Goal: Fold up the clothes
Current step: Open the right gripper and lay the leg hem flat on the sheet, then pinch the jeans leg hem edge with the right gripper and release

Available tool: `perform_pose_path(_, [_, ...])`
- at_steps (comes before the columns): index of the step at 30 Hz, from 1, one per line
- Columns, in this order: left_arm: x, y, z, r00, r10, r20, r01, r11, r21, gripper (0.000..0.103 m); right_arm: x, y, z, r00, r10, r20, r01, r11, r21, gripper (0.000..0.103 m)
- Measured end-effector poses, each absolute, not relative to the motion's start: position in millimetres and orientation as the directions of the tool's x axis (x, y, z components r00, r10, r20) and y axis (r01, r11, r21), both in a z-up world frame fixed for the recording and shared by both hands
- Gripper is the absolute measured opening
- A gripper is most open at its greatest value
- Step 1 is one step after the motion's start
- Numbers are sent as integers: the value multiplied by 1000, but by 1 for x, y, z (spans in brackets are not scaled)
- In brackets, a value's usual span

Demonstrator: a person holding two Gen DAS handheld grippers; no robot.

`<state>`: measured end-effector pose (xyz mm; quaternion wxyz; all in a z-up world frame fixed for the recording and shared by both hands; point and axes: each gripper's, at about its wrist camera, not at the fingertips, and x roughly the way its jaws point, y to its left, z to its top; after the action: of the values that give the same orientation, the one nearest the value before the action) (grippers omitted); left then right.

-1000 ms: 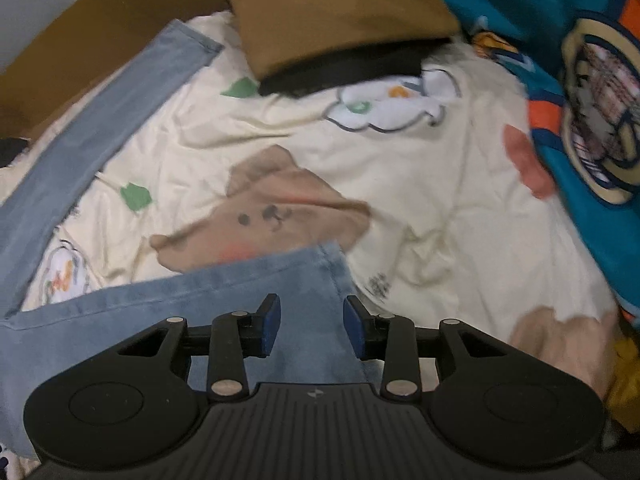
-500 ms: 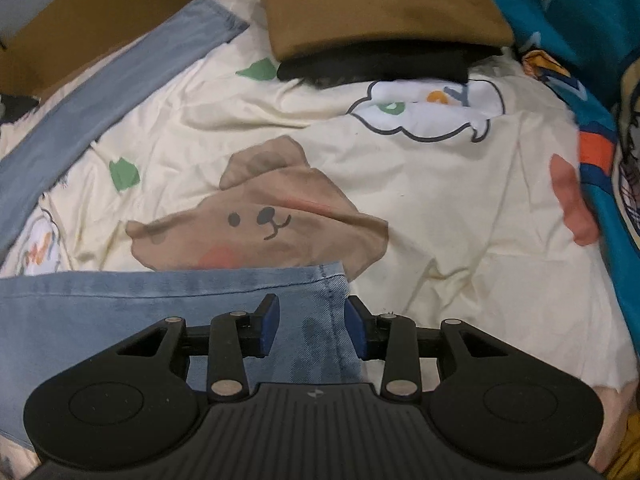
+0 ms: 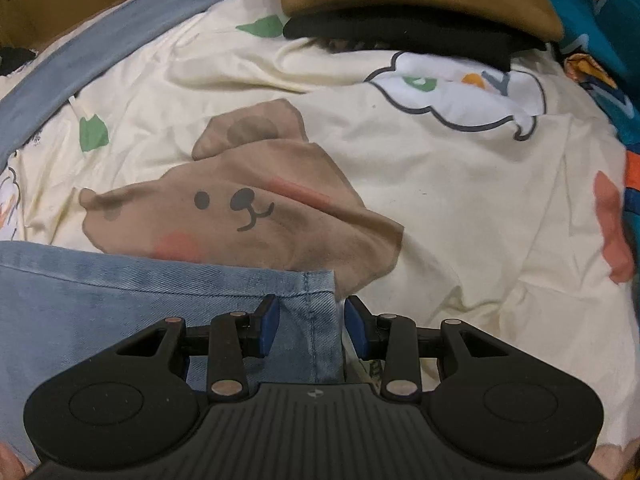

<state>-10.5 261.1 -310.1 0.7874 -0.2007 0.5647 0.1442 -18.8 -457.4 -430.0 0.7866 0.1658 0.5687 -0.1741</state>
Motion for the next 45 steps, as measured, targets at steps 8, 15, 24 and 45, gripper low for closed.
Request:
perform_pose_path(8, [-11, 255, -322, 302, -10, -953, -463, 873, -156, 43, -15, -450, -433, 320, -92, -943, 416, 908, 53, 31])
perform_pose_path(15, [-9, 251, -331, 317, -35, -948, -466, 865, -188, 43, -20, -442, -418, 310, -137, -941, 389, 921, -5, 10])
perform_pose_path(24, [-11, 250, -343, 328, -51, -943, -477, 853, -212, 43, -27, -435, -397, 261, -255, -931, 400, 907, -136, 4])
perform_pose_path(45, [-11, 292, -369, 360, 84, -929, -611, 774, -167, 38, -61, -478, -394, 130, -340, -931, 587, 783, -204, 0])
